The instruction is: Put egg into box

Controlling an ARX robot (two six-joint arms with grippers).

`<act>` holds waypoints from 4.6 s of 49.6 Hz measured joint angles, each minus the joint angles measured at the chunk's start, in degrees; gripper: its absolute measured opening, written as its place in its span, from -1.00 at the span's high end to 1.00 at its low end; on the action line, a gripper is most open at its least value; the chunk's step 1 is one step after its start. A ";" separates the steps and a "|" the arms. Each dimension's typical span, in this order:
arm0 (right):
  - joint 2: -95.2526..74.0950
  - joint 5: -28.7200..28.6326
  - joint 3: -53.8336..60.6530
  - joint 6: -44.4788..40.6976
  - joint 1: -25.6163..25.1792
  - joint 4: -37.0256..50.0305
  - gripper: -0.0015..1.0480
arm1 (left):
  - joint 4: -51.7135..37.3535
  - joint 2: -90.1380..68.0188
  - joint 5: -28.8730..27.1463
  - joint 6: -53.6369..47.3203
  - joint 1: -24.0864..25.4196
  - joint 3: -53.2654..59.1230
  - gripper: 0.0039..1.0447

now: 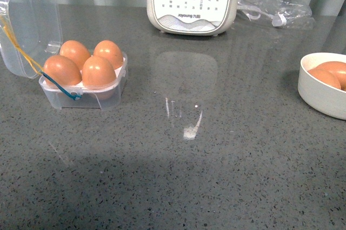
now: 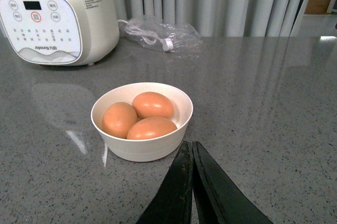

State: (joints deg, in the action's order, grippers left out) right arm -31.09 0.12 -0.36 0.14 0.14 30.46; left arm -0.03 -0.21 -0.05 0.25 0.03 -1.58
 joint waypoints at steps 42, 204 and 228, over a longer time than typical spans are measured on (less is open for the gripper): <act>22.05 -0.02 0.00 0.02 0.00 -21.31 0.94 | 0.00 0.00 0.00 0.00 0.00 0.00 -0.88; 30.86 -0.02 -0.02 0.00 -0.02 -30.42 -0.87 | -30.05 -66.93 -2.93 3.32 6.73 -28.28 -0.88; 30.86 -0.04 -0.02 -0.02 -0.02 -30.42 -0.87 | -40.83 -63.34 6.60 1.57 7.26 -20.92 -0.38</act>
State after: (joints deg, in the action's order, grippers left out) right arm -0.23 0.08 -0.38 0.12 0.12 0.03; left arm -40.86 -63.55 6.55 1.83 7.29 -22.50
